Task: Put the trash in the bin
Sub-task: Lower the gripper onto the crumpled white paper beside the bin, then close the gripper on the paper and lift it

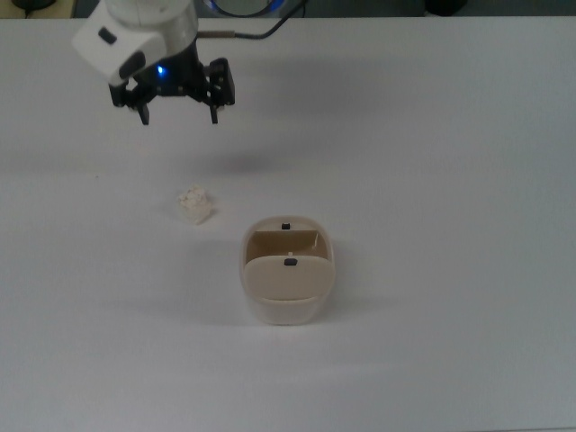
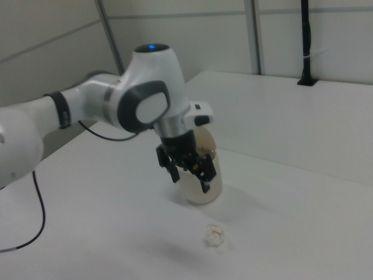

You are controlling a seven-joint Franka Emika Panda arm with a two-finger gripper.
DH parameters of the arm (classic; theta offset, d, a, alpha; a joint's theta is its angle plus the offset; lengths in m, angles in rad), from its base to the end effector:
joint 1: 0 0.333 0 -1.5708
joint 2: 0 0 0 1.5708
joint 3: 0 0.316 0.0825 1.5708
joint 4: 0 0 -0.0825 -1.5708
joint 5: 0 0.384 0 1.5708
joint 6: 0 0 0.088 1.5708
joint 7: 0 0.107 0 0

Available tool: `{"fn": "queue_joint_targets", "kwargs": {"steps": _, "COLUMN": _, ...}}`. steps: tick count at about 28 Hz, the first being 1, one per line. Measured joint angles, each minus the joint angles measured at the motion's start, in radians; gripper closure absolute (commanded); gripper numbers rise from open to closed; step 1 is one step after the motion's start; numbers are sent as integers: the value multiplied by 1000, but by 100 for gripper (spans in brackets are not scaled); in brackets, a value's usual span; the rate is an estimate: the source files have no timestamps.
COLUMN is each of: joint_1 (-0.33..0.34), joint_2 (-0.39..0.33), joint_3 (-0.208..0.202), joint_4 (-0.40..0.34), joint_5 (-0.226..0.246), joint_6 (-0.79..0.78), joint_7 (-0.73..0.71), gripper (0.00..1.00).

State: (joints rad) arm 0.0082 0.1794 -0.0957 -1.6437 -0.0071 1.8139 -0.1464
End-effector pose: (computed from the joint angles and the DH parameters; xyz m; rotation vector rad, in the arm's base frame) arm 0.6148 -0.0506 0.5059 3.1172 0.0968 -0.0174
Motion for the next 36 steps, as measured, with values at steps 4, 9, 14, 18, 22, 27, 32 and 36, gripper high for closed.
{"fn": "queue_joint_targets", "kwargs": {"steps": 4, "joint_1": -9, "joint_2": 81, "joint_3": 0, "joint_4": -1, "joint_5": -28, "joint_6": 20, "joint_7": -104, "gripper": 0}}
{"fn": "queue_joint_targets", "kwargs": {"steps": 9, "joint_1": -9, "joint_2": 159, "joint_3": 0, "joint_4": -3, "joint_5": -44, "joint_6": 74, "joint_7": -152, "gripper": 0}}
{"fn": "queue_joint_targets", "kwargs": {"steps": 14, "joint_1": -7, "joint_2": 217, "joint_3": 0, "joint_4": -27, "joint_5": -51, "joint_6": 148, "joint_7": -164, "gripper": 0}}
{"fn": "queue_joint_targets", "kwargs": {"steps": 18, "joint_1": -2, "joint_2": 255, "joint_3": 2, "joint_4": -37, "joint_5": -64, "joint_6": 183, "joint_7": -164, "gripper": 0}}
{"fn": "queue_joint_targets", "kwargs": {"steps": 22, "joint_1": 2, "joint_2": 282, "joint_3": 4, "joint_4": -38, "joint_5": -69, "joint_6": 206, "joint_7": -164, "gripper": 23}}
{"fn": "queue_joint_targets", "kwargs": {"steps": 27, "joint_1": 4, "joint_2": 292, "joint_3": 5, "joint_4": -37, "joint_5": -69, "joint_6": 224, "joint_7": -165, "gripper": 53}}
{"fn": "queue_joint_targets", "kwargs": {"steps": 32, "joint_1": 5, "joint_2": 292, "joint_3": 5, "joint_4": -32, "joint_5": -70, "joint_6": 228, "joint_7": -165, "gripper": 61}}
{"fn": "queue_joint_targets", "kwargs": {"steps": 36, "joint_1": 6, "joint_2": 292, "joint_3": 5, "joint_4": -32, "joint_5": -70, "joint_6": 228, "joint_7": -166, "gripper": 61}}
